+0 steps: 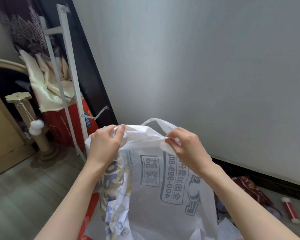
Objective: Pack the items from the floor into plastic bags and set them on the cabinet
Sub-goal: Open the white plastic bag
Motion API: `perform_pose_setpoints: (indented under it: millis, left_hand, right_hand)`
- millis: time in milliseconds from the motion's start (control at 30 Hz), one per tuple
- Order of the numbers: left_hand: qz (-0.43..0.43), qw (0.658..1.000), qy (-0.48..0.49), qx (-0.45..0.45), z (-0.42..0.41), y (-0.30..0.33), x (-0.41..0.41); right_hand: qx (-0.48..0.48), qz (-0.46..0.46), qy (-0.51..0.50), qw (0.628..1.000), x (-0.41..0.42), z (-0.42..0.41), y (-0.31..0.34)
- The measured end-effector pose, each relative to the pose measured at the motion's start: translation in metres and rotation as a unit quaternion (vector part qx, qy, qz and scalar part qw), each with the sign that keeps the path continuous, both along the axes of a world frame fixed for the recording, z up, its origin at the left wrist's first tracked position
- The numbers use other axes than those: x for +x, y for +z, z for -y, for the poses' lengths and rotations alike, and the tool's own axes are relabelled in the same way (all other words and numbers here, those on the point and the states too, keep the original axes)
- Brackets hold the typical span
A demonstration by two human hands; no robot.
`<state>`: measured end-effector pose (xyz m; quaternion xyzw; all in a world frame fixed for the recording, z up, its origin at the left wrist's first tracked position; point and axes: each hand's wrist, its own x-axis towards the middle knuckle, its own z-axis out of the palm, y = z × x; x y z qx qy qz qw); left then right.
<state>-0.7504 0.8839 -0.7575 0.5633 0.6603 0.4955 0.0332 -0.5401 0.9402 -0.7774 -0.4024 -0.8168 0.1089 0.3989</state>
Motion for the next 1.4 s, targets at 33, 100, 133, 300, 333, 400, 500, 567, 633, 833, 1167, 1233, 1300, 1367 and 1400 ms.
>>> perform_pose_setpoints:
  millis: [33,100,133,300,333,400,500,567,633,833,1167,1233,1300,1367,1400]
  left_hand:
    - [0.002,1.000,0.010,-0.007,0.000,-0.001,-0.007]
    - [-0.023,0.998,0.045,-0.043,0.000,-0.003,-0.015]
    - [-0.057,0.993,0.072,-0.070,0.001,-0.004,-0.015]
    - [-0.223,0.974,0.030,-0.002,0.001,-0.012,0.005]
    - [-0.245,0.968,-0.039,0.032,0.001,-0.011,0.012]
    - [-0.261,0.952,-0.149,0.064,0.003,-0.013,0.031]
    - [-0.263,0.946,-0.186,0.035,0.006,-0.019,0.059]
    - [-0.230,0.955,-0.181,0.041,0.003,-0.023,0.063]
    - [-0.188,0.961,-0.197,0.057,-0.001,-0.023,0.056]
    - [-0.067,0.987,-0.120,0.085,-0.003,-0.012,0.034]
    - [0.103,0.989,-0.102,0.029,0.007,0.008,0.033]
    - [0.137,0.981,-0.140,0.011,0.010,0.012,0.031]
    - [0.161,0.972,-0.173,-0.009,0.013,0.013,0.029]
    - [0.168,0.967,-0.191,-0.029,0.014,0.013,0.026]
    - [0.168,0.966,-0.195,-0.036,0.015,0.014,0.024]
  right_hand:
    - [-0.006,-0.029,-0.015,0.999,0.003,-0.004,0.000]
    - [-0.040,-0.073,-0.047,0.995,0.008,-0.010,0.002]
    - [-0.059,-0.078,-0.054,0.994,0.010,-0.012,0.002]
    - [-0.145,-0.157,0.002,0.977,0.007,-0.013,0.004]
    - [-0.157,-0.169,0.017,0.973,0.005,-0.013,0.005]
    - [-0.173,-0.179,0.037,0.968,0.000,-0.012,0.007]
    - [-0.191,-0.185,0.053,0.962,-0.007,-0.008,0.008]
    - [-0.200,-0.181,0.059,0.961,-0.008,-0.007,0.008]
    - [-0.205,-0.177,0.068,0.960,-0.005,-0.007,0.008]
    - [-0.118,-0.073,0.052,0.989,0.005,-0.004,0.000]
    - [0.091,-0.045,0.002,0.995,-0.021,0.010,-0.013]
    - [0.045,-0.060,-0.002,0.997,-0.014,0.004,-0.015]
    - [0.012,-0.077,0.006,0.997,-0.007,-0.001,-0.014]
    - [0.007,-0.076,0.021,0.997,-0.002,-0.004,-0.013]
    - [0.007,-0.075,0.022,0.997,0.000,-0.006,-0.012]
